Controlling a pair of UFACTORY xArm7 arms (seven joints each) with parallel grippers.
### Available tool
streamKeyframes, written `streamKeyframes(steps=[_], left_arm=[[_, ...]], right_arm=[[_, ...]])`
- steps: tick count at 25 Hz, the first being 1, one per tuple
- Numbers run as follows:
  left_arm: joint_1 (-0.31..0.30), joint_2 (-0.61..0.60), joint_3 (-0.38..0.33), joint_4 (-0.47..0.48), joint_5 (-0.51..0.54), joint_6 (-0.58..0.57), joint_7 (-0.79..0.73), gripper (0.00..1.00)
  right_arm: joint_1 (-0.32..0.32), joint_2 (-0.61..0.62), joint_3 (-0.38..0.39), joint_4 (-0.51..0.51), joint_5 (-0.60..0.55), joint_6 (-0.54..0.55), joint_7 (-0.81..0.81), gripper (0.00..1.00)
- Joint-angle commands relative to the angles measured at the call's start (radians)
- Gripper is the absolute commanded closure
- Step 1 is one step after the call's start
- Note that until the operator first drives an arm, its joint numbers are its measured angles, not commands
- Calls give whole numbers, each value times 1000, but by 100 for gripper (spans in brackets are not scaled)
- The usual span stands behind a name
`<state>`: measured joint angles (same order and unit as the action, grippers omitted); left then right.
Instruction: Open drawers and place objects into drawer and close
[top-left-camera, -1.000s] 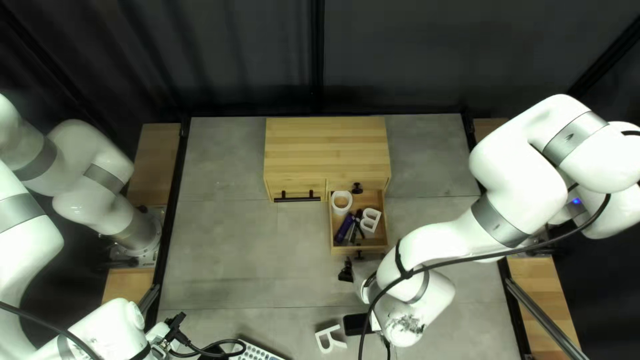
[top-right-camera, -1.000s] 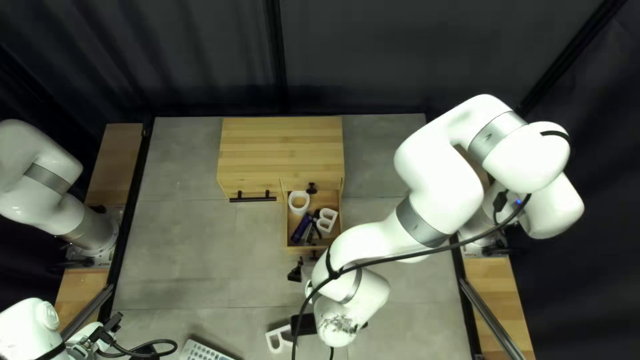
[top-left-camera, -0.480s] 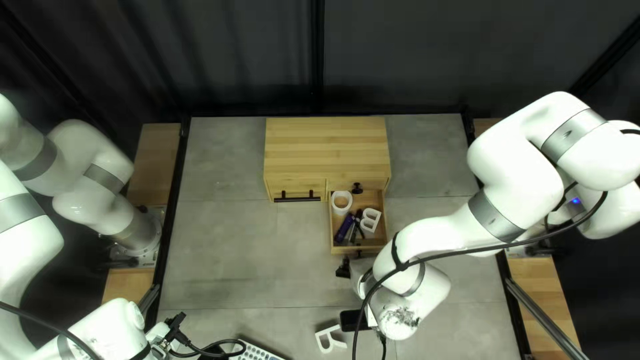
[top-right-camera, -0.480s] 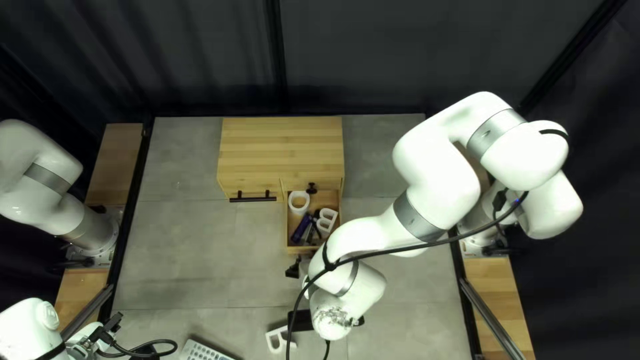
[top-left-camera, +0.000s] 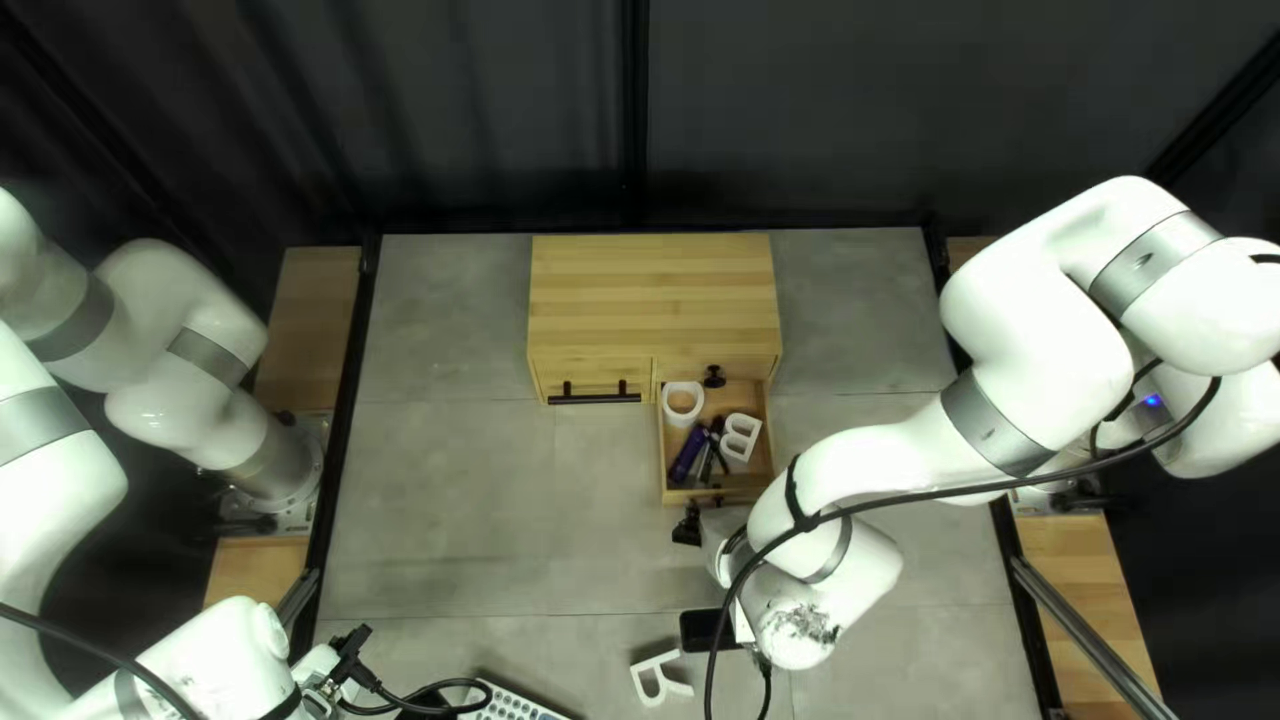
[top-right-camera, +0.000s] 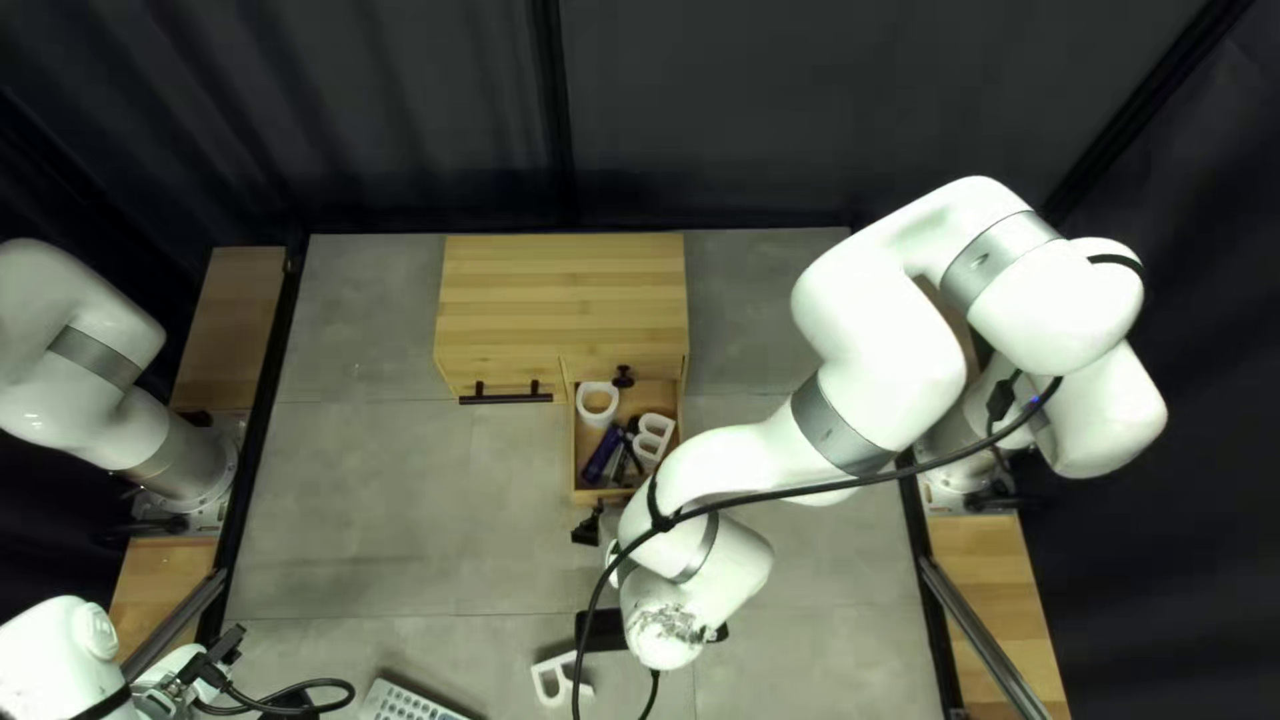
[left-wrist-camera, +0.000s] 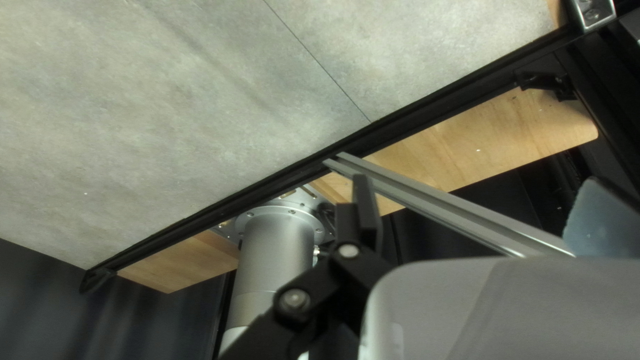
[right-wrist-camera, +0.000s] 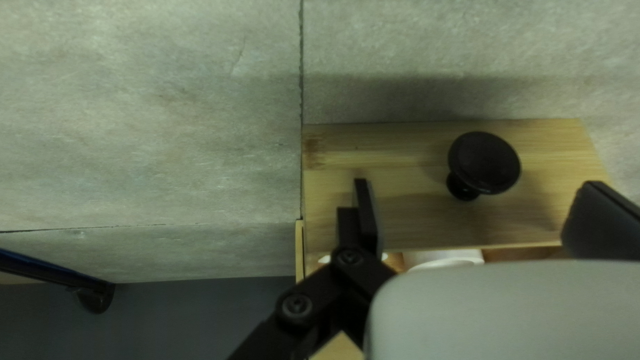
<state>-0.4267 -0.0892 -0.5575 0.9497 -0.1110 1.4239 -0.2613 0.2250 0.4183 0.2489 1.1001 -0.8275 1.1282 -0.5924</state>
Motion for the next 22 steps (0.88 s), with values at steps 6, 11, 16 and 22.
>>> streamKeyframes(steps=[6,11,16,22], left_arm=[[0,0,0,0,0,0,0,0],[0,0,0,0,0,0,0,0],[0,0,0,0,0,0,0,0],[0,0,0,0,0,0,0,0]], right_arm=[[-9,1,-5,-1,-5,-11,-9,0],[-16,3,-11,-1,-11,-16,-14,0],[-19,5,-17,-1,-12,-4,-17,0],[-21,-3,-21,-4,-8,17,-21,0]])
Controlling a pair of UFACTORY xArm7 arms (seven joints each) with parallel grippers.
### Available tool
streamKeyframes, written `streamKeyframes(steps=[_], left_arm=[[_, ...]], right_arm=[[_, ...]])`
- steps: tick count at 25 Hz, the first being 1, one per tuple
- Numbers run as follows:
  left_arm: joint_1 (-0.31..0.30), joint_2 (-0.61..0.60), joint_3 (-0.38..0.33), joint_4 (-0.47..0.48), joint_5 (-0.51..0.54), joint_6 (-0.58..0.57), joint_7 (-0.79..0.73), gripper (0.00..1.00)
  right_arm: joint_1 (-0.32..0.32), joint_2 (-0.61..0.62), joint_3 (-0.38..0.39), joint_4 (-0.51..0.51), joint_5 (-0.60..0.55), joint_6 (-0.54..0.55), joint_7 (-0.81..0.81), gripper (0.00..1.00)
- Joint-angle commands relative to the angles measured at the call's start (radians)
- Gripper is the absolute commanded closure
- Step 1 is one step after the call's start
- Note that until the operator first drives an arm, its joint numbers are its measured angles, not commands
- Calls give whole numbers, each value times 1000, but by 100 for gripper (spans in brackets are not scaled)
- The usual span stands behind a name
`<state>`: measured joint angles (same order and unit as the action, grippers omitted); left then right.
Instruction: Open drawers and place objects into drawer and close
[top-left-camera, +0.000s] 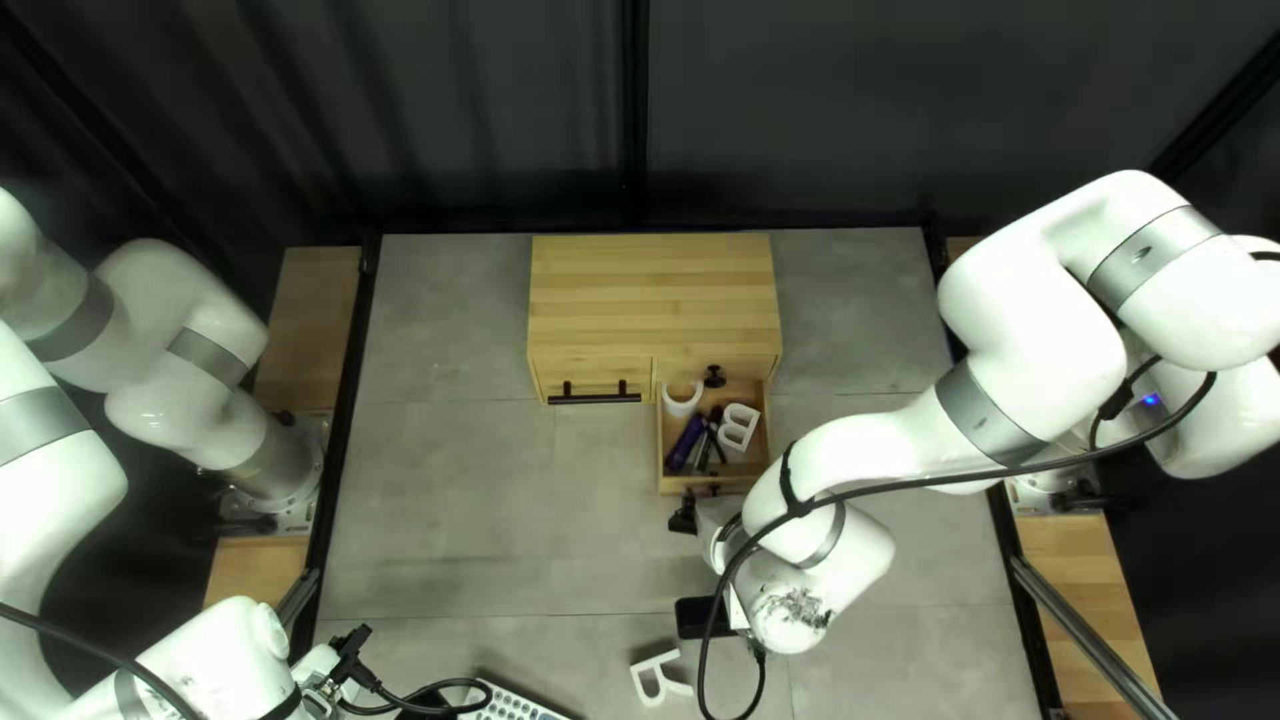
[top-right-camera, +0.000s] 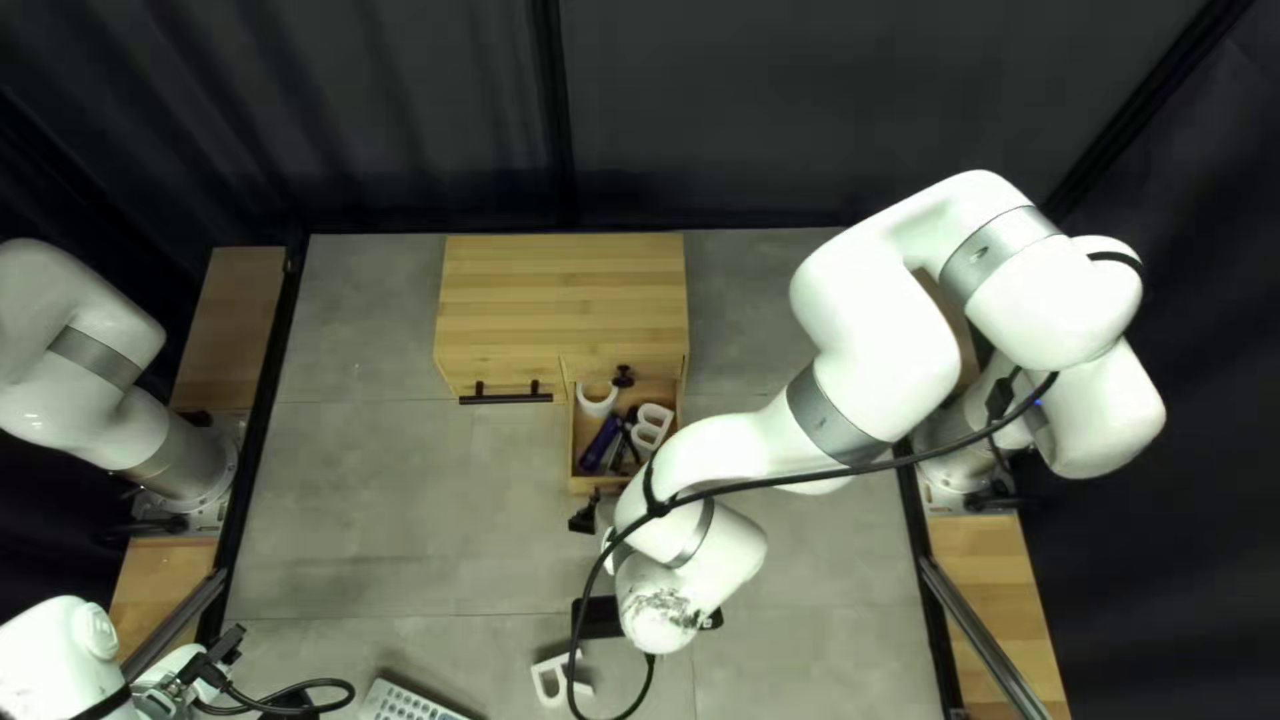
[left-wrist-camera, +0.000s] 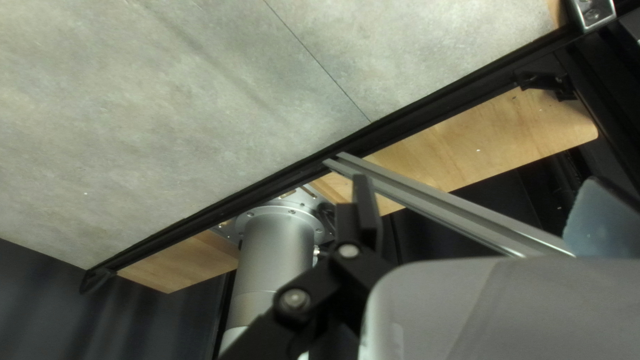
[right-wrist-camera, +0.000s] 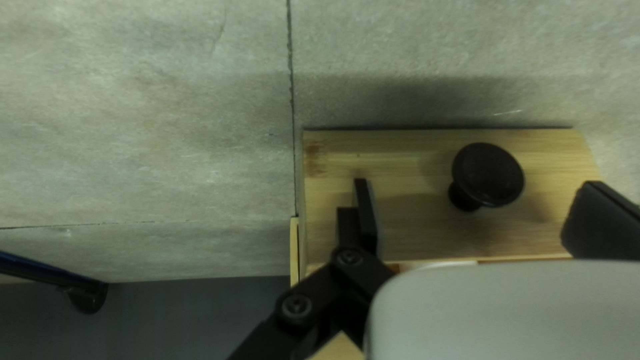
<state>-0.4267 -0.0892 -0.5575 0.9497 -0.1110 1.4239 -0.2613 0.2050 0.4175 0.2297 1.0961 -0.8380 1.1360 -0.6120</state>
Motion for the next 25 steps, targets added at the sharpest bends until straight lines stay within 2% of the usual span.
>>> streamKeyframes(steps=[1,25], left_arm=[[0,0,0,0,0,0,0,0],[0,0,0,0,0,0,0,0]], right_arm=[[0,-3,-2,0,3,11,-2,0],[-22,-21,-13,-4,-1,8,-36,0]])
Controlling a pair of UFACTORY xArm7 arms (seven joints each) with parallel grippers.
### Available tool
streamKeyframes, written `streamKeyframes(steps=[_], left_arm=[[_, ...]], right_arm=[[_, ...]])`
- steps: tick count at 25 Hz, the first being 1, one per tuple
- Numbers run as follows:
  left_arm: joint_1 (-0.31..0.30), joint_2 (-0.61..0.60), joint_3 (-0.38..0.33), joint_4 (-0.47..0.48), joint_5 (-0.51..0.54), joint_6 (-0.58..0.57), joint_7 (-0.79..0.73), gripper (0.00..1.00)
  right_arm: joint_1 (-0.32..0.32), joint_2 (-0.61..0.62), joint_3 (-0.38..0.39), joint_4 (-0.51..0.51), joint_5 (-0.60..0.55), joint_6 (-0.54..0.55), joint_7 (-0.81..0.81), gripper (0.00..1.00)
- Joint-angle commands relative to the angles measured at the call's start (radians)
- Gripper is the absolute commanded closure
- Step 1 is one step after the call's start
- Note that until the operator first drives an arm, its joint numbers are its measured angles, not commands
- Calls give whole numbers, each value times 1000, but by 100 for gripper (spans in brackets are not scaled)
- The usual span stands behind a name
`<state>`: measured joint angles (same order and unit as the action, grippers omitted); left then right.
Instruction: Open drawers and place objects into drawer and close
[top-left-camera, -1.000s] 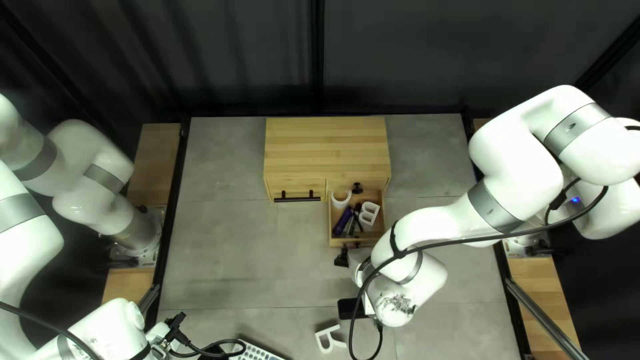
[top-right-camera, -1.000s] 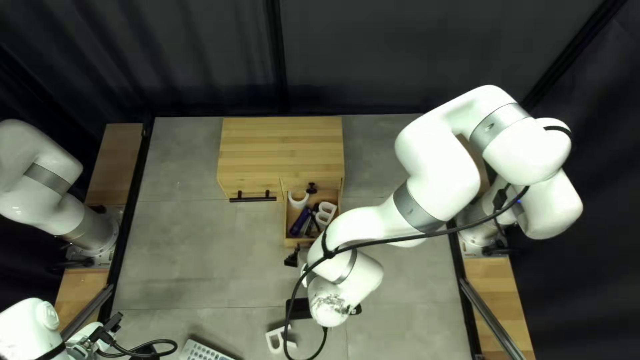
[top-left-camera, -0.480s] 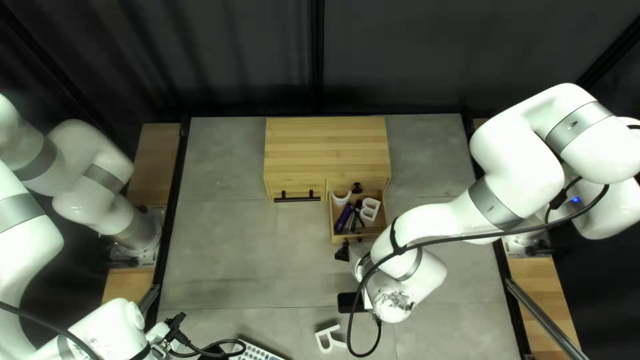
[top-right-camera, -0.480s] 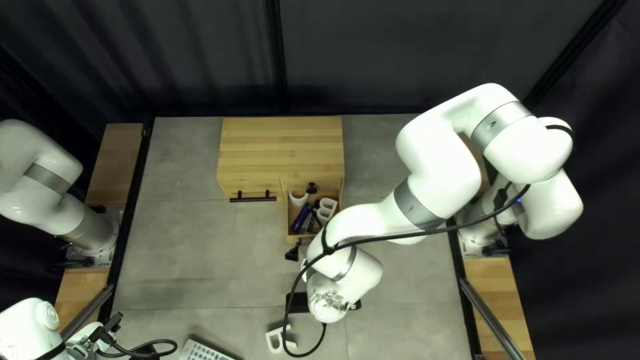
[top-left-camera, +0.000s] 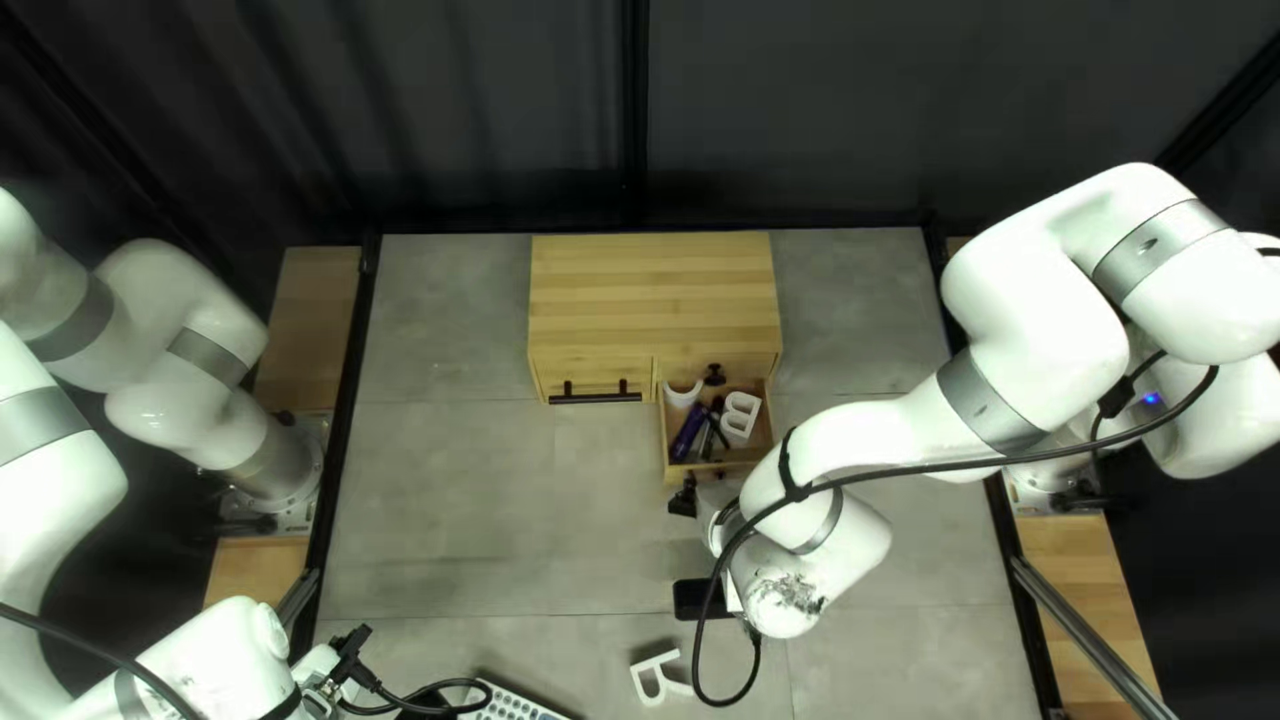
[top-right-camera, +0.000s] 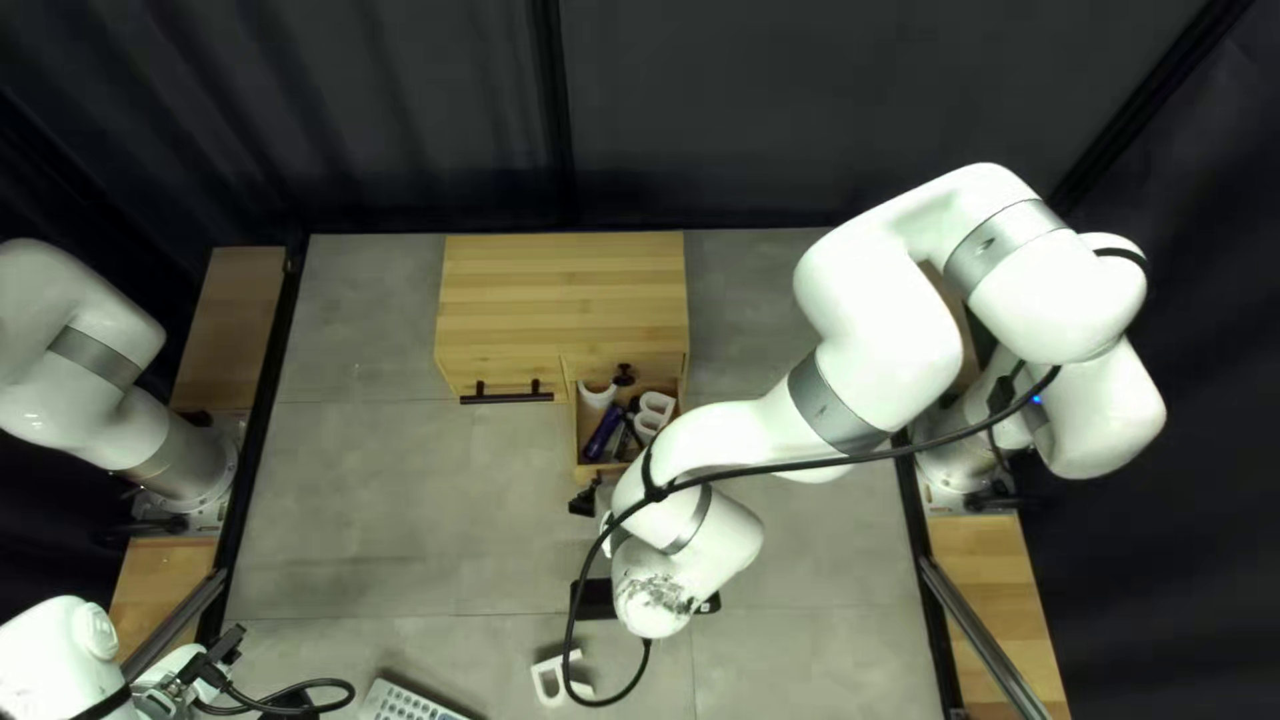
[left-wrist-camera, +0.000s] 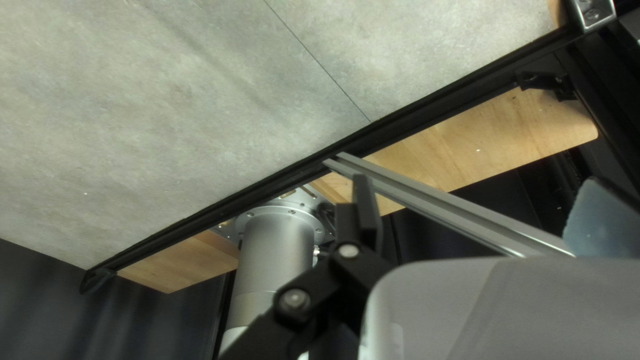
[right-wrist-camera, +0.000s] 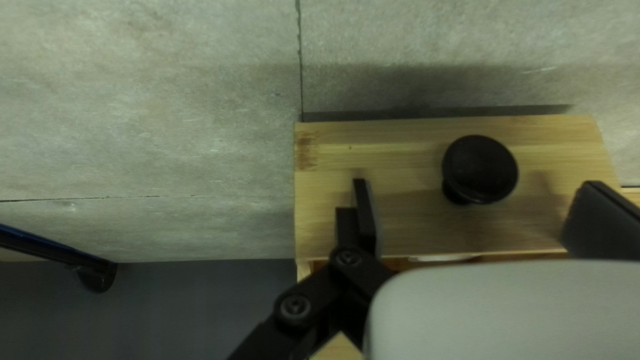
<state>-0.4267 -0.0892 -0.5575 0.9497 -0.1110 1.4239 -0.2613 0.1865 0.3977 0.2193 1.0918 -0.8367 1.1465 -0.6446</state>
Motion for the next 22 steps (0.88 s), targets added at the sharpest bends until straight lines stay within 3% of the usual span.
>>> streamKeyframes(steps=[1,22], left_arm=[[0,0,0,0,0,0,0,0],[0,0,0,0,0,0,0,0]], right_arm=[[-4,-1,-3,0,-2,-3,-5,0],[-12,-28,-2,-16,1,-6,-23,0]])
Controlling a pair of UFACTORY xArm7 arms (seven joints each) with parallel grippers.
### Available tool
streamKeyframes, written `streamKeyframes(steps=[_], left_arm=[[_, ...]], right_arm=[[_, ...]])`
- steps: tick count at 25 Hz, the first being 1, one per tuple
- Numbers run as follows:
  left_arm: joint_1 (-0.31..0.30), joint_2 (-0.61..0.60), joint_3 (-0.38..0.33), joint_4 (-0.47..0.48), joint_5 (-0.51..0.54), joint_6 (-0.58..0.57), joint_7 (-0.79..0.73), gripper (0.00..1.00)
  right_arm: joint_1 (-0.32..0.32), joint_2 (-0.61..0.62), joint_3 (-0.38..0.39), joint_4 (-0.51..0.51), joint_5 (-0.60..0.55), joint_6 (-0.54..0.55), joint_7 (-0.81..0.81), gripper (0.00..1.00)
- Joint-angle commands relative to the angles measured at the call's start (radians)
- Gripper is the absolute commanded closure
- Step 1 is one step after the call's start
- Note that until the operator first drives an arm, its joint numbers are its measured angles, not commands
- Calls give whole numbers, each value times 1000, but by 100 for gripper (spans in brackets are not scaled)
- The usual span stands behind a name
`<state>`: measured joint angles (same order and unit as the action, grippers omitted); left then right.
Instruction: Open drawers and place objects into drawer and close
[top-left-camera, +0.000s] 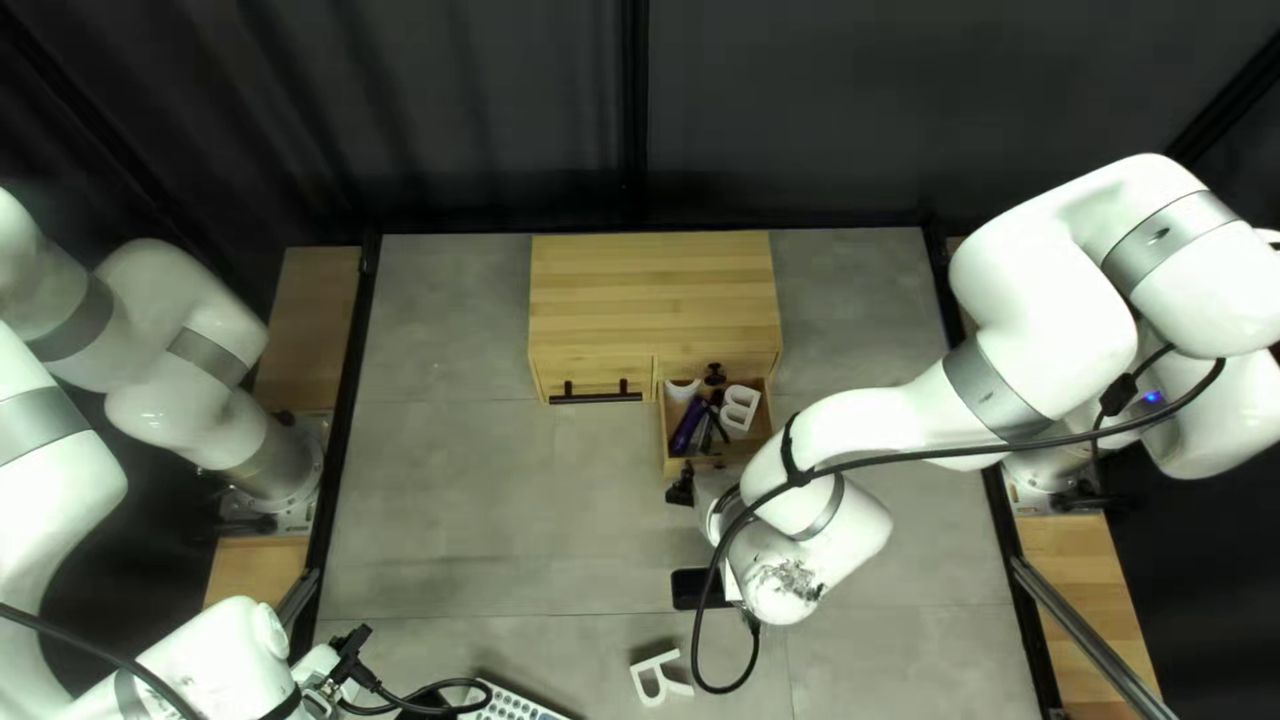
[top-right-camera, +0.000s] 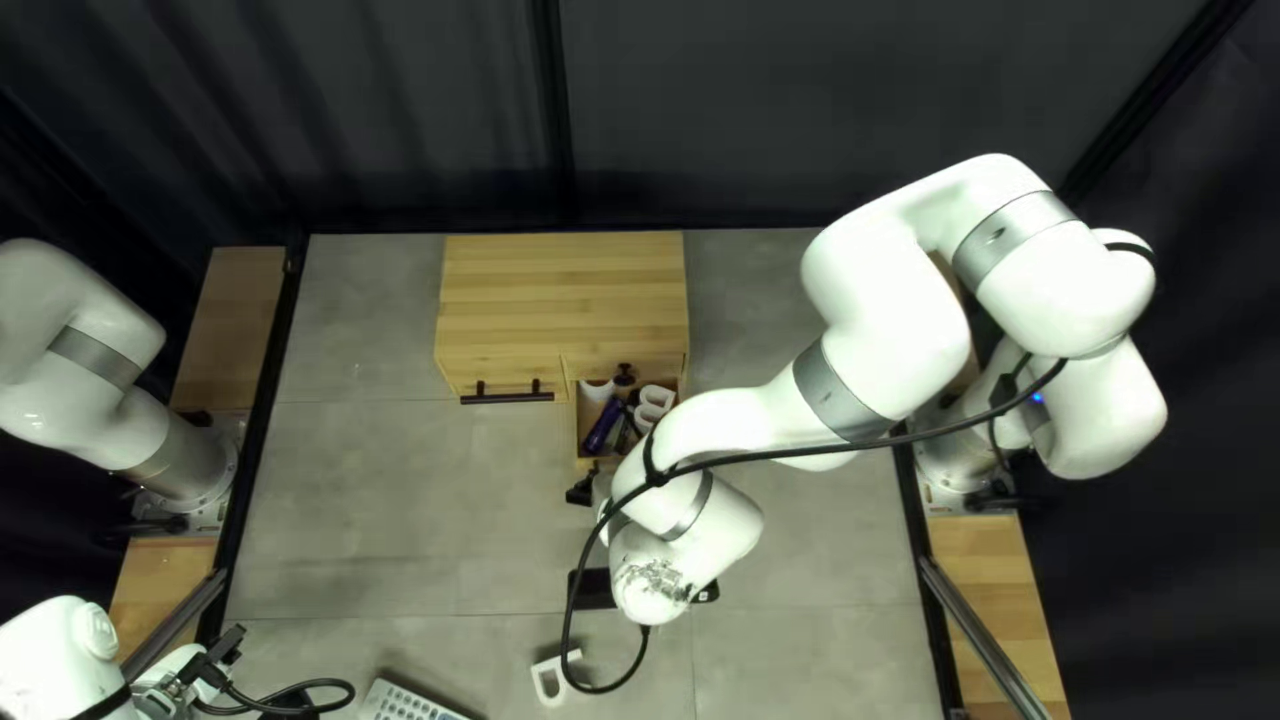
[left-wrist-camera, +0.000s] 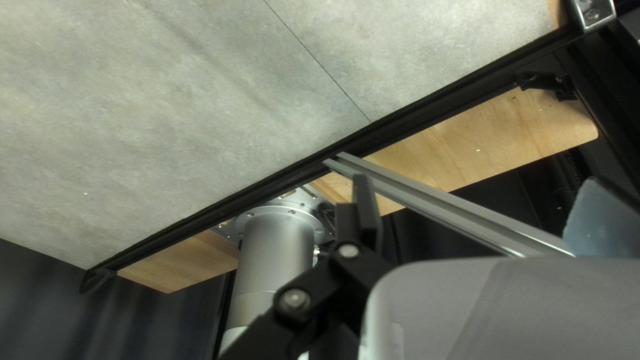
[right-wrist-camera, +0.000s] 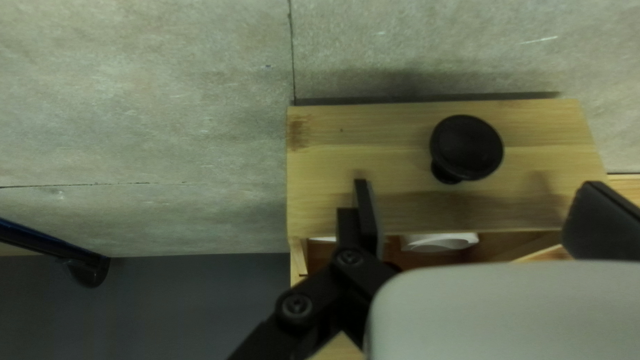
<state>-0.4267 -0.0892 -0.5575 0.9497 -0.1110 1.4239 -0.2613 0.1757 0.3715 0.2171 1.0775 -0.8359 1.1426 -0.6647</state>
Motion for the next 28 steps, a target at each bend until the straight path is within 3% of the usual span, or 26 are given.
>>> streamKeyframes(steps=[1,16,28], left_arm=[[0,0,0,0,0,0,0,0],[0,0,0,0,0,0,0,0],[0,0,0,0,0,0,0,0]], right_arm=[[-2,-2,1,-2,0,-3,-5,0],[43,18,55,76,70,32,-34,0],[-20,16,32,-9,66,-102,-35,0]])
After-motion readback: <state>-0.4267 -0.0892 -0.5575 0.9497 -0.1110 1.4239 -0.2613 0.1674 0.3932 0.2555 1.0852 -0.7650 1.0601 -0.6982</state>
